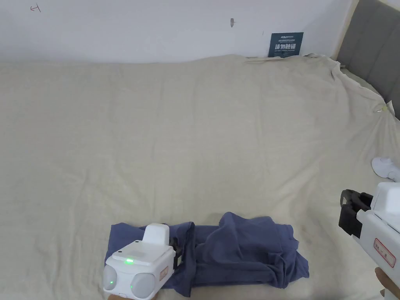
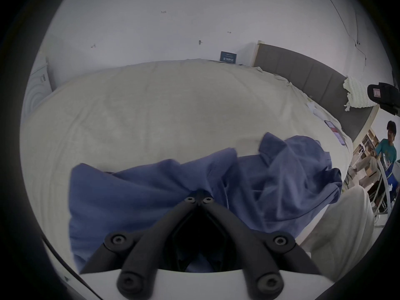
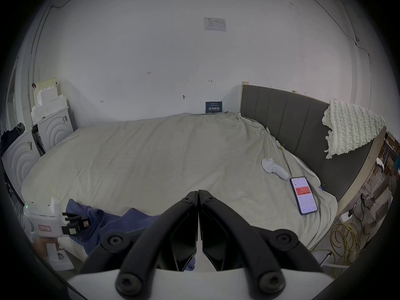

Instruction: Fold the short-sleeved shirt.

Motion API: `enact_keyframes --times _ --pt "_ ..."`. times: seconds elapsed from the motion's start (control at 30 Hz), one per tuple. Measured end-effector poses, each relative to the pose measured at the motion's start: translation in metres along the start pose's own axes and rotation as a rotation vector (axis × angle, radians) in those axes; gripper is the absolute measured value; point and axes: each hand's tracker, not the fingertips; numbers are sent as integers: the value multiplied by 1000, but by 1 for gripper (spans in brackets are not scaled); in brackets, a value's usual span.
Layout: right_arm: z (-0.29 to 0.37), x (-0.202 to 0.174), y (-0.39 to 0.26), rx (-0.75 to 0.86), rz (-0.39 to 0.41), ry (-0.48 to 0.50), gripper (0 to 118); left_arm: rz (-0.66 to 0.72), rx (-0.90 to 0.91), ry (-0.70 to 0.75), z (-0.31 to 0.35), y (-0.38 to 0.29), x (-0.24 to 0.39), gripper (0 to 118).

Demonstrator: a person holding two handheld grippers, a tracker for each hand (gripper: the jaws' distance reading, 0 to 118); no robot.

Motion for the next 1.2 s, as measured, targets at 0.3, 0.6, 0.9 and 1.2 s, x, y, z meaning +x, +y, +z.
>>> enact_keyframes --times 0.3,0.6,0.9,1.2 --pt "5 3 -1 -1 -9 -16 0 31 -17 -21 -2 4 1 0" --pt "7 -6 4 4 -4 -3 0 141 0 -176 61 54 -50 0" --pt "6 -17 12 15 11 11 0 275 -87 -210 89 68 -143 0" --pt "1 -23 9 -8 26 17 0 403 -211 -248 58 39 -200 99"
